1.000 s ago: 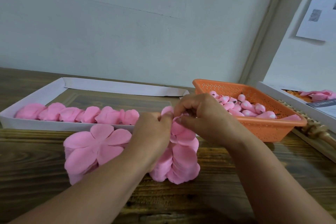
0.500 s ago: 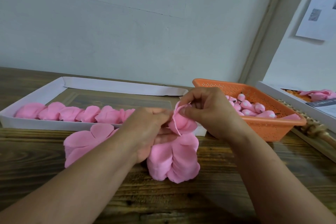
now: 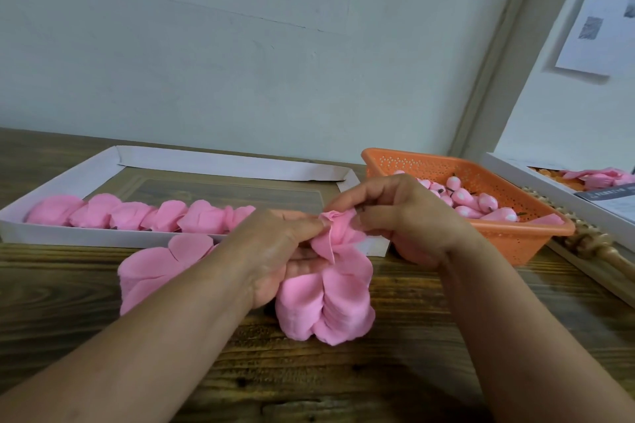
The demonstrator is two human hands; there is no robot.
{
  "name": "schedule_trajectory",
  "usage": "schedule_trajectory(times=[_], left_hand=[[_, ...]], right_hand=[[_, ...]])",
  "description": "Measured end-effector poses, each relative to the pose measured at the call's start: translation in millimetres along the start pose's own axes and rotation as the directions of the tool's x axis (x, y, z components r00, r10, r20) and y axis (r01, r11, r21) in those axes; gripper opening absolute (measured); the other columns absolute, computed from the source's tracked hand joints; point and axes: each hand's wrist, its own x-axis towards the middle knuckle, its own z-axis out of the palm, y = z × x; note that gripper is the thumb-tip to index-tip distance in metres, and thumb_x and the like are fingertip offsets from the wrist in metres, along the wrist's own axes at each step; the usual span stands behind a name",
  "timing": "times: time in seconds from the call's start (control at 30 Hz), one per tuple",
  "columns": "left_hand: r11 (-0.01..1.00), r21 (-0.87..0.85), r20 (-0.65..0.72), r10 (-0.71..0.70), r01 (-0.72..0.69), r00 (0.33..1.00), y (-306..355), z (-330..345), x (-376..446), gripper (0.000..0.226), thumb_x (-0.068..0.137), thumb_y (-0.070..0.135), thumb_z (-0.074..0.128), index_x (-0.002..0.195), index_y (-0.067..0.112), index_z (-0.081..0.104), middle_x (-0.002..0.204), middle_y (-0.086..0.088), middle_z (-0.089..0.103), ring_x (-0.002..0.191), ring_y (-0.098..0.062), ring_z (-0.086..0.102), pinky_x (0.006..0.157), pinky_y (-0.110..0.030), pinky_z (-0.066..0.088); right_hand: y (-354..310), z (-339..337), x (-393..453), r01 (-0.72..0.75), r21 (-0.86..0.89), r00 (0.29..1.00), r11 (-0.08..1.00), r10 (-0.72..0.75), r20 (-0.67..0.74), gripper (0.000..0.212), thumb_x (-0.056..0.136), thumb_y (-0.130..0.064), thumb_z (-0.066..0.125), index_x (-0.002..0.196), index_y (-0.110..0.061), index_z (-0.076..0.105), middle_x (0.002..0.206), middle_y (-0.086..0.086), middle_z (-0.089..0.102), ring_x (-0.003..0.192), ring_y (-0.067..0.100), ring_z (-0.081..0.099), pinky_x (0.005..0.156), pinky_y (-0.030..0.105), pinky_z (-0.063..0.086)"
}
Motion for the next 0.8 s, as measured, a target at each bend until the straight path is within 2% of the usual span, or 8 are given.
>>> schedule_trajectory(times=[0.1,0.3,0.4,0.47,0.53,0.67,0.73,0.8], left_hand=[[1.000,0.025,0.014,-0.007,0.007,1.000,0,0,-1,0.022,0.087,0.009,0.064,0.104,-0.006,0.068,0.101,-0.025,0.070,0.079,-0.025,0.068,0.064,-0.029,0.060],[0.998,0.060,0.044,0.015,-0.017,0.999,-1,1,-2,0.022,0.086,0.010,0.065,0.100,-0.007,0.069,0.098,-0.025,0.070,0.075,-0.024,0.069,0.061,-0.028,0.058],[0.997,0.065,0.078,0.047,-0.052,0.996,0,1,-3,0.030,0.087,0.023,0.065,0.099,-0.005,0.069,0.098,-0.023,0.071,0.082,-0.026,0.071,0.072,-0.033,0.060],[0.992,0.081,0.138,0.087,-0.099,0.987,0,3,-6,0.047,0.073,0.041,0.071,0.097,0.001,0.069,0.098,-0.014,0.074,0.092,-0.024,0.071,0.082,-0.036,0.058],[0.982,0.135,0.138,0.111,-0.130,0.984,-2,6,-8,0.057,0.060,0.039,0.078,0.104,0.005,0.068,0.099,-0.008,0.074,0.095,-0.020,0.071,0.086,-0.035,0.056],[0.948,0.273,-0.017,0.174,-0.163,0.985,-7,13,-7,0.014,0.088,0.008,0.064,0.101,0.009,0.071,0.097,-0.007,0.074,0.092,-0.018,0.071,0.082,-0.034,0.059],[0.963,0.232,-0.084,0.162,-0.139,0.983,-7,13,-7,0.019,0.097,0.011,0.052,0.101,0.006,0.070,0.097,-0.010,0.073,0.089,-0.021,0.071,0.076,-0.035,0.060],[0.981,0.166,-0.106,0.121,-0.103,0.987,-4,11,-8,0.024,0.099,0.014,0.047,0.100,0.001,0.068,0.094,-0.015,0.072,0.085,-0.025,0.072,0.070,-0.035,0.060]], right_hand=[[2,-1,1,-0.023,0.077,1.000,0.997,0.023,0.002,0.030,0.078,0.019,0.051,0.087,-0.003,0.069,0.070,0.005,0.071,0.063,0.014,0.066,0.058,0.021,0.053],[0,2,1,0.015,-0.125,1.000,0.992,-0.018,-0.026,0.021,0.076,0.013,0.065,0.079,-0.007,0.071,0.063,0.002,0.070,0.057,0.010,0.063,0.053,0.019,0.050],[-1,4,3,0.015,-0.179,0.991,0.984,-0.038,-0.130,0.018,0.077,0.013,0.064,0.073,-0.004,0.070,0.058,0.002,0.068,0.052,0.010,0.061,0.049,0.019,0.048],[-1,5,4,0.027,-0.227,0.974,0.973,-0.077,-0.212,0.019,0.077,0.013,0.064,0.070,-0.004,0.070,0.059,0.008,0.067,0.054,0.016,0.061,0.049,0.022,0.050],[-1,7,5,0.034,-0.259,0.957,0.965,-0.106,-0.269,0.018,0.076,0.013,0.064,0.070,-0.003,0.070,0.062,0.014,0.067,0.053,0.020,0.060,0.050,0.026,0.051],[-2,12,7,0.031,-0.322,0.946,0.946,-0.132,-0.296,0.019,0.076,0.013,0.061,0.071,-0.002,0.069,0.048,-0.005,0.063,0.049,0.010,0.059,0.047,0.014,0.048],[-4,11,6,0.029,-0.363,0.960,0.931,-0.128,-0.251,0.021,0.077,0.014,0.059,0.070,-0.003,0.068,0.043,-0.010,0.059,0.042,0.003,0.055,0.051,0.007,0.047],[-7,12,3,0.030,-0.411,0.978,0.911,-0.111,-0.175,0.021,0.077,0.014,0.059,0.070,-0.005,0.066,0.038,-0.015,0.054,0.036,-0.001,0.049,0.068,0.005,0.044]])
